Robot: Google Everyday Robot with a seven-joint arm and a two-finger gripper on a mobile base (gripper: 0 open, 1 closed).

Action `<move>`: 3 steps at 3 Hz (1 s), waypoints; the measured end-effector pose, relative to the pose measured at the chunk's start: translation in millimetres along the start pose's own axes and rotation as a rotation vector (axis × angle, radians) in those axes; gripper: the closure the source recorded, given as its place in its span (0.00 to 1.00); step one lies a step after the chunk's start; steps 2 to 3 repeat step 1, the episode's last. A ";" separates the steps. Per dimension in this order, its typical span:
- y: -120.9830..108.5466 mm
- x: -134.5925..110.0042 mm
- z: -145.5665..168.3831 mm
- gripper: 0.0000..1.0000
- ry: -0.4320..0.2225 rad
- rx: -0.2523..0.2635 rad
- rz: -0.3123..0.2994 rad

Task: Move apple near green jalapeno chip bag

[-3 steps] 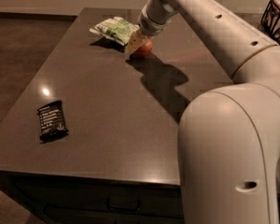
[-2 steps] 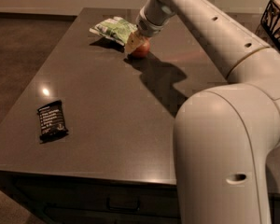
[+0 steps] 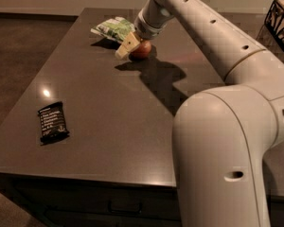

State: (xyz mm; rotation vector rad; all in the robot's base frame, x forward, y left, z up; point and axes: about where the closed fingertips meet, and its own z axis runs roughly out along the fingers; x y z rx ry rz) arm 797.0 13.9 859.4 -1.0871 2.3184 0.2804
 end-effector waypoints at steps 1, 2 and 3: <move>0.1 0.0 0.1 0.00 0.000 0.000 0.000; 0.1 0.0 0.1 0.00 0.000 0.000 0.000; 0.1 0.0 0.1 0.00 0.000 0.000 0.000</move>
Offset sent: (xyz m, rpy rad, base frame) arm 0.0000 0.0000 0.0000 0.0000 0.0000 0.0000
